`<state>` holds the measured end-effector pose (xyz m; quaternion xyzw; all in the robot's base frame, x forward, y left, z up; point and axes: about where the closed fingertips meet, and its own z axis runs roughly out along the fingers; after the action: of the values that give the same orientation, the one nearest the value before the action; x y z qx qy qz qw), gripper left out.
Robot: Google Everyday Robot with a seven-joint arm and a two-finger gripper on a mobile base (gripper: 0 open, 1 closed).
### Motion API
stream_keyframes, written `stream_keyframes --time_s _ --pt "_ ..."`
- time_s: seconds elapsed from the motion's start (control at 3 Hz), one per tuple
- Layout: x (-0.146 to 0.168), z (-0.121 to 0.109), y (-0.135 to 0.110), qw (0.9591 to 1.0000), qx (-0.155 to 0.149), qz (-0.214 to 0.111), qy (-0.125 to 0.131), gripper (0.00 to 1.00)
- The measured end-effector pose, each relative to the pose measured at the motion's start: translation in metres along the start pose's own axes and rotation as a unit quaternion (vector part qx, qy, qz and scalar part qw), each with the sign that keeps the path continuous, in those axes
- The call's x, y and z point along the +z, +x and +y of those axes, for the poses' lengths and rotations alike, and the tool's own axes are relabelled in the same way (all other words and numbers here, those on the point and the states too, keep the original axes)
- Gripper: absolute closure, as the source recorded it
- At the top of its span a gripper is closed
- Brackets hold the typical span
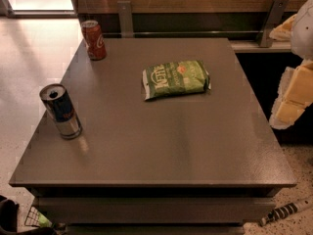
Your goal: Pick redbull can
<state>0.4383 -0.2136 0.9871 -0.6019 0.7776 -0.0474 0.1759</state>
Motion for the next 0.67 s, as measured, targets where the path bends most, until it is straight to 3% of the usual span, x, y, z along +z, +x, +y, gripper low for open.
stream_keyframes --time_s 0.33,0.67 --pt "0.000 0.000 0.000 1.0000 0.000 0.000 0.000 0.00" --pt "0.010 0.006 -0.023 0.9989 -0.011 -0.045 -0.010 0.00"
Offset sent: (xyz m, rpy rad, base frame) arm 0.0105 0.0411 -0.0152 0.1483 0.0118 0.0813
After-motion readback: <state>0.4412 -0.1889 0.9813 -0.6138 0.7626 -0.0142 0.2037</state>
